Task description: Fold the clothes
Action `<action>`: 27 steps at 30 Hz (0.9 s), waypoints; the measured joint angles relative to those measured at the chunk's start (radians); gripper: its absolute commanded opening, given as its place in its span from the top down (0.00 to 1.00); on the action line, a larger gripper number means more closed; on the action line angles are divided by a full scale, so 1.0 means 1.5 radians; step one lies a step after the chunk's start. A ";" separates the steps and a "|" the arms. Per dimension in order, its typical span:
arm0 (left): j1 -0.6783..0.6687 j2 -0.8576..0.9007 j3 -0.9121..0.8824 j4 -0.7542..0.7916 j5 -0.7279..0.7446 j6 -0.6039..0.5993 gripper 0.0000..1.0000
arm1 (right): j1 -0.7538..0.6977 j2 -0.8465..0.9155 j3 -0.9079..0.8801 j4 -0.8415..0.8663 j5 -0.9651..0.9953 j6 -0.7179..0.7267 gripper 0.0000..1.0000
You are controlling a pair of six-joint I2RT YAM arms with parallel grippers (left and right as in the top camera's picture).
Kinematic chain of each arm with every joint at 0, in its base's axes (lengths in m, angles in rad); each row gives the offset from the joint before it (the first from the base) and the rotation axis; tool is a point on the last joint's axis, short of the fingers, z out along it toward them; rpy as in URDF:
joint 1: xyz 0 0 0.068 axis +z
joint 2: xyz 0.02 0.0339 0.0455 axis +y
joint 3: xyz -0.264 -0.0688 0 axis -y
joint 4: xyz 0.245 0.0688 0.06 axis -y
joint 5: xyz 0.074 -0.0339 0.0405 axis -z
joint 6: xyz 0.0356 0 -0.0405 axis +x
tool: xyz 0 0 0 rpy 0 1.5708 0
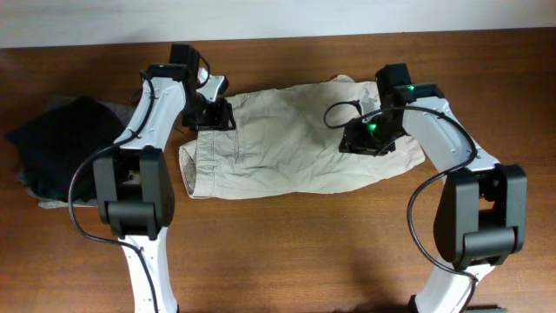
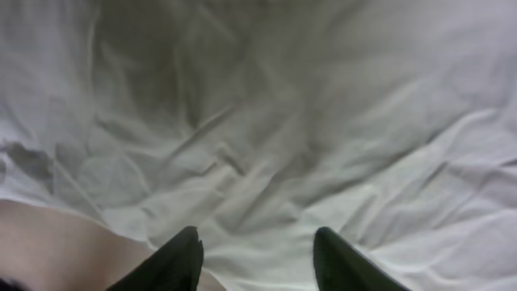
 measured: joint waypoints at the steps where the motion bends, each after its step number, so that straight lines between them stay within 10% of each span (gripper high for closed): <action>1: 0.000 0.000 0.000 -0.005 0.002 0.000 0.44 | 0.000 0.000 0.000 0.001 -0.001 -0.003 0.45; 27: 0.023 0.000 0.336 -0.281 -0.083 0.000 0.49 | 0.063 -0.082 0.000 -0.005 0.041 0.011 0.24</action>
